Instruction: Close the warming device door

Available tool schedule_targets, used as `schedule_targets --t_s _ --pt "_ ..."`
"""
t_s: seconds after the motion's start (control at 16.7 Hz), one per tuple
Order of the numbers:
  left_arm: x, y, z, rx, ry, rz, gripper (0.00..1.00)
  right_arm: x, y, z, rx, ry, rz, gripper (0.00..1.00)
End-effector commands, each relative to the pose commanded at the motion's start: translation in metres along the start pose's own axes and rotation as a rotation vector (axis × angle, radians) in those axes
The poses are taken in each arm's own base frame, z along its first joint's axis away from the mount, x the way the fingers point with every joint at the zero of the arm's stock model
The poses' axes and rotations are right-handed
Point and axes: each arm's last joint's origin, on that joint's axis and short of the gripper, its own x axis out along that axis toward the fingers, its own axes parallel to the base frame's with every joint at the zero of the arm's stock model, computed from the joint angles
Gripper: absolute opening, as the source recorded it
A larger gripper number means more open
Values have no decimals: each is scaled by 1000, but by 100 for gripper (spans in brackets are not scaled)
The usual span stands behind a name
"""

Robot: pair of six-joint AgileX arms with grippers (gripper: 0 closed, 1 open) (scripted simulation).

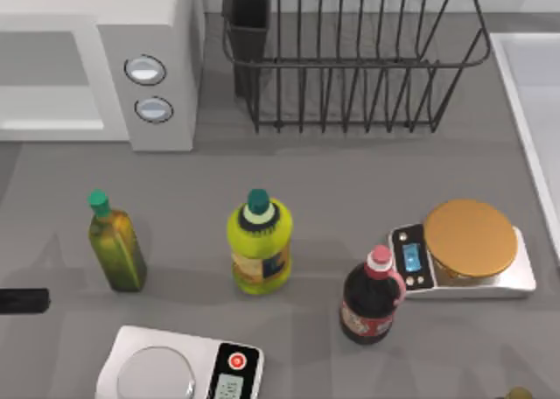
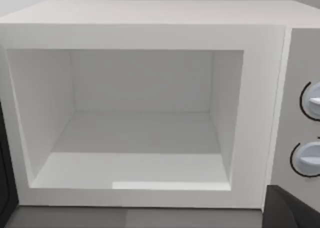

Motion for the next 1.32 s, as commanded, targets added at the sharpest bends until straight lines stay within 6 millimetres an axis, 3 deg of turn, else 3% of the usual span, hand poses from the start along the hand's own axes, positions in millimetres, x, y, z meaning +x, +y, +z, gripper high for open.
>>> schedule_targets --t_s 0.12,0.24,0.48,0.72,0.96,1.14,1.32 --pt "0 0 1 1 -1 1 0 0 0 0 0 0 0 100" --pt "0 2 13 20 -23 18 0 0 0 0 0 0 0 100" --pt "-6 13 77 122 -126 109 0 0 0 0 0 0 0 100" --pt "-27 28 179 321 -280 288 0 0 0 0 0 0 0 100" --pt "-72 30 302 630 -434 569 0 0 0 0 0 0 0 100" --pt "-119 10 390 933 -513 844 0 0 0 0 0 0 0 100" --pt "-163 -38 461 1294 -536 1171 0 0 0 0 0 0 0 100"
